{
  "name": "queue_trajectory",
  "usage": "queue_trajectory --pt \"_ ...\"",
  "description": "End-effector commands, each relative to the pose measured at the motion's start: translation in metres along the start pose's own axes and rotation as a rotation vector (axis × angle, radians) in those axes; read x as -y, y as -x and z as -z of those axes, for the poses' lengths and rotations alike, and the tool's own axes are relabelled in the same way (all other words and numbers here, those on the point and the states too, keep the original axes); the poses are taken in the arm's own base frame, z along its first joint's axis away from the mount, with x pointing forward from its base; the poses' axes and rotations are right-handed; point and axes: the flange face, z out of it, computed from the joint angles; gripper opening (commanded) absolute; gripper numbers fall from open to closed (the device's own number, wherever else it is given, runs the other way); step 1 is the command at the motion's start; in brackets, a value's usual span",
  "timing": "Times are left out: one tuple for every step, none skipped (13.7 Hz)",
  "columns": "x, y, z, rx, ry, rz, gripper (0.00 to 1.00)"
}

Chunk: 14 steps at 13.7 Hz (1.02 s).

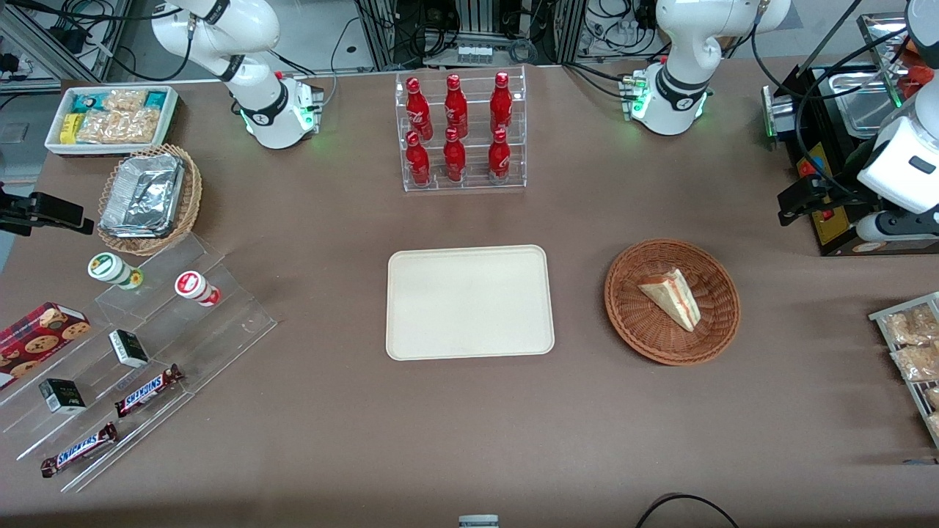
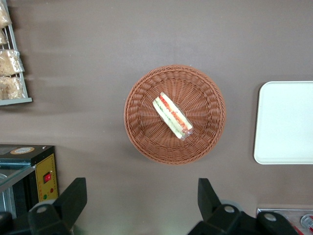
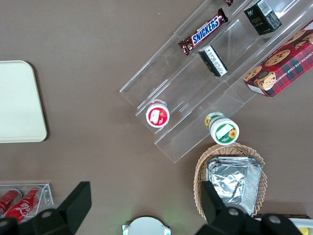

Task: Place sandwich from basket to tray
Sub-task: 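Move the left gripper over the wrapped sandwich in the wicker basket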

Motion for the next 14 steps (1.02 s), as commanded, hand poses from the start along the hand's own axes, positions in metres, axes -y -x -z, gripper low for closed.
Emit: queue_trajectory --pt "0.003 0.007 0.007 0.017 0.003 -0.014 1.0" --pt "0.003 0.008 0.008 0.021 0.004 -0.013 1.0" --pt "0.003 0.007 0.006 0.022 0.004 -0.011 1.0" --pt "0.001 0.005 0.001 0.026 -0.004 -0.014 1.0" --pt "0.0 0.003 -0.01 0.04 -0.012 -0.014 1.0" --pt "-0.003 0.0 -0.024 0.05 -0.018 -0.02 1.0" --pt "-0.005 0.0 -0.042 0.057 -0.024 -0.017 1.0" --pt "-0.01 -0.001 -0.064 0.057 -0.024 -0.016 1.0" --pt "-0.012 -0.001 -0.088 0.046 -0.026 0.014 1.0" --pt "-0.016 0.001 -0.105 0.015 -0.022 0.059 1.0" --pt "-0.022 0.004 -0.125 -0.006 -0.018 0.103 1.0" --pt "-0.03 0.007 -0.144 -0.018 -0.018 0.133 1.0" --pt "-0.038 0.01 -0.164 -0.034 -0.015 0.16 1.0" --pt "-0.041 0.012 -0.18 -0.048 -0.008 0.234 1.0"
